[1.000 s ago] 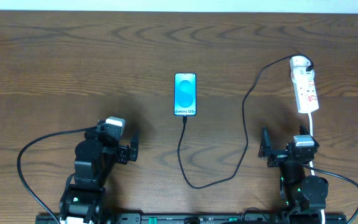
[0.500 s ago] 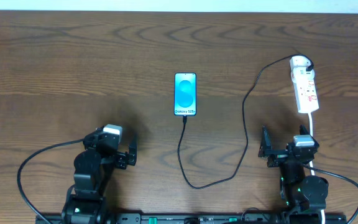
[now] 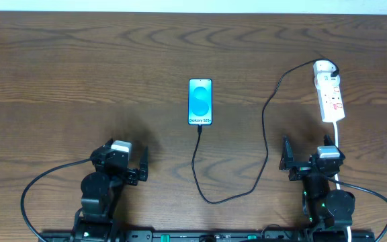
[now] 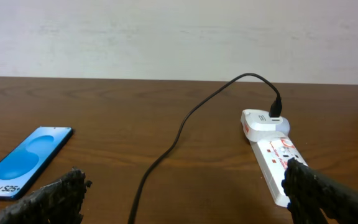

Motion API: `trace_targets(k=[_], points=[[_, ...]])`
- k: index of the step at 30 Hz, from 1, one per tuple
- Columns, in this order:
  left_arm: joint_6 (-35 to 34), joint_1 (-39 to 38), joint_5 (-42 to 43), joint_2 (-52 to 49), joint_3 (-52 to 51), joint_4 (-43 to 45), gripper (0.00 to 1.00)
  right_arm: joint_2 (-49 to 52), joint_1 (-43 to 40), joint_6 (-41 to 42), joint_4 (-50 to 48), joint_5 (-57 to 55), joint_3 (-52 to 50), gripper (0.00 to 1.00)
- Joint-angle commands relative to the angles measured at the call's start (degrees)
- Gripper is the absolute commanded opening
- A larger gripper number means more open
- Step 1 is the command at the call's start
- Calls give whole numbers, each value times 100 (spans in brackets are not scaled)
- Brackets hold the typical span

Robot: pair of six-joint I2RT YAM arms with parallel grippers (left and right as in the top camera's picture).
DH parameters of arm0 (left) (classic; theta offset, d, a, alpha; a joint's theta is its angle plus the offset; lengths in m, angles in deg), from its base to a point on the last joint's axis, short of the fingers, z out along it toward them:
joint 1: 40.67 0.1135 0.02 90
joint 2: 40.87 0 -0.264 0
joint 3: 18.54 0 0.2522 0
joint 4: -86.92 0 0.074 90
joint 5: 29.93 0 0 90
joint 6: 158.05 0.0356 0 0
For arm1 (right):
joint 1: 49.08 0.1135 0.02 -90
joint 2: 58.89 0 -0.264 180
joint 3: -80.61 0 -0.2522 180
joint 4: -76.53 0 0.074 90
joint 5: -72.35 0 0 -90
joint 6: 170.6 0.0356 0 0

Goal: Plug charger to phone and switch on socket

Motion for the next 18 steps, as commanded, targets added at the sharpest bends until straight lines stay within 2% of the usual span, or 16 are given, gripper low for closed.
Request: trace_targets(k=[1,18], points=[[-68,35,-11,184,-98,63,98,-35,-22,-66,26,-11,-9,99],[-170,35,-166,625,-98,-286,98,-35,-22,-66,26,-11,-9,99]])
